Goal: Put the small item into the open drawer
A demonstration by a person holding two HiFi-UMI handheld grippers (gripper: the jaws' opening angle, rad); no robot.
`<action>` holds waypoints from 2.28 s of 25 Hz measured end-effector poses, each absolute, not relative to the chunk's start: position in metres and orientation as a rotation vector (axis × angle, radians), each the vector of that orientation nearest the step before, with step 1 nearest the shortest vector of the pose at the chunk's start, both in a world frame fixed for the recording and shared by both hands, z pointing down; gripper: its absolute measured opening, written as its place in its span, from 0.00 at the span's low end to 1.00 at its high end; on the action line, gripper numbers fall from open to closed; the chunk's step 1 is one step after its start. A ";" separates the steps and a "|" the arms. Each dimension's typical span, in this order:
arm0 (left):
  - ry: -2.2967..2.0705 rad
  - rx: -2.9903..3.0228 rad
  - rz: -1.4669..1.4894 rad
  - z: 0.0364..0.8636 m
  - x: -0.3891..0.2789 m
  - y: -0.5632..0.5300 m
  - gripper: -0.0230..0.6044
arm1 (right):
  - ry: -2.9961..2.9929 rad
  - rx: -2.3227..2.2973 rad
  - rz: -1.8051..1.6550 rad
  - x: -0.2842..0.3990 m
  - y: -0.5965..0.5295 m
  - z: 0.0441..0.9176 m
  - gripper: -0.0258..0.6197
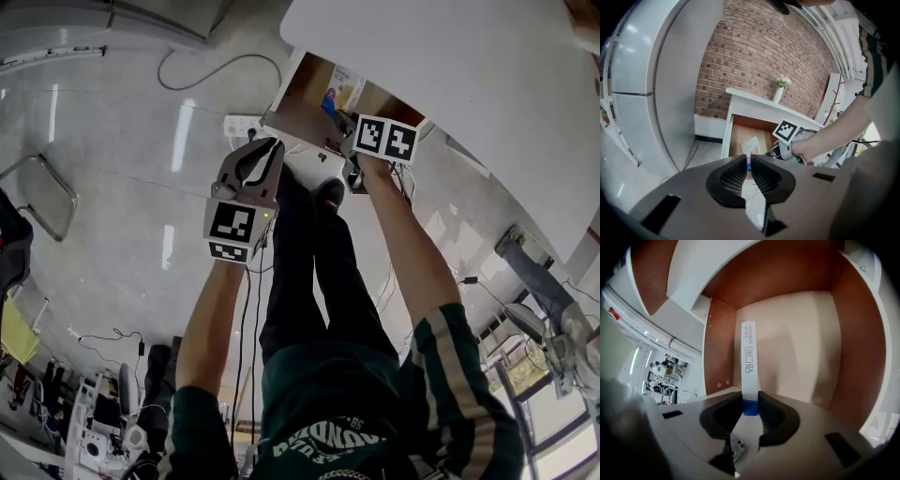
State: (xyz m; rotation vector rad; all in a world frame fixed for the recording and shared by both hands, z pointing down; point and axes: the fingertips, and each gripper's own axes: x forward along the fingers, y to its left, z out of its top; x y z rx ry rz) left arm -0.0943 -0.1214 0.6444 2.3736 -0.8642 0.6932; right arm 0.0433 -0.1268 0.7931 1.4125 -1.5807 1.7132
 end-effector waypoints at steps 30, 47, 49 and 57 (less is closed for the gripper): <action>-0.839 2.366 0.710 0.647 -0.092 -0.116 0.10 | -1.486 1.514 1.496 0.084 -0.136 0.801 0.27; -0.836 2.422 0.736 0.619 -0.075 -0.109 0.10 | -1.507 1.586 1.387 0.096 -0.110 0.751 0.09; -0.838 2.438 0.741 0.608 -0.072 -0.107 0.10 | -1.534 1.590 1.387 0.096 -0.101 0.738 0.09; -0.867 2.459 0.765 0.566 -0.063 -0.090 0.10 | -1.590 1.581 1.405 0.099 -0.056 0.691 0.08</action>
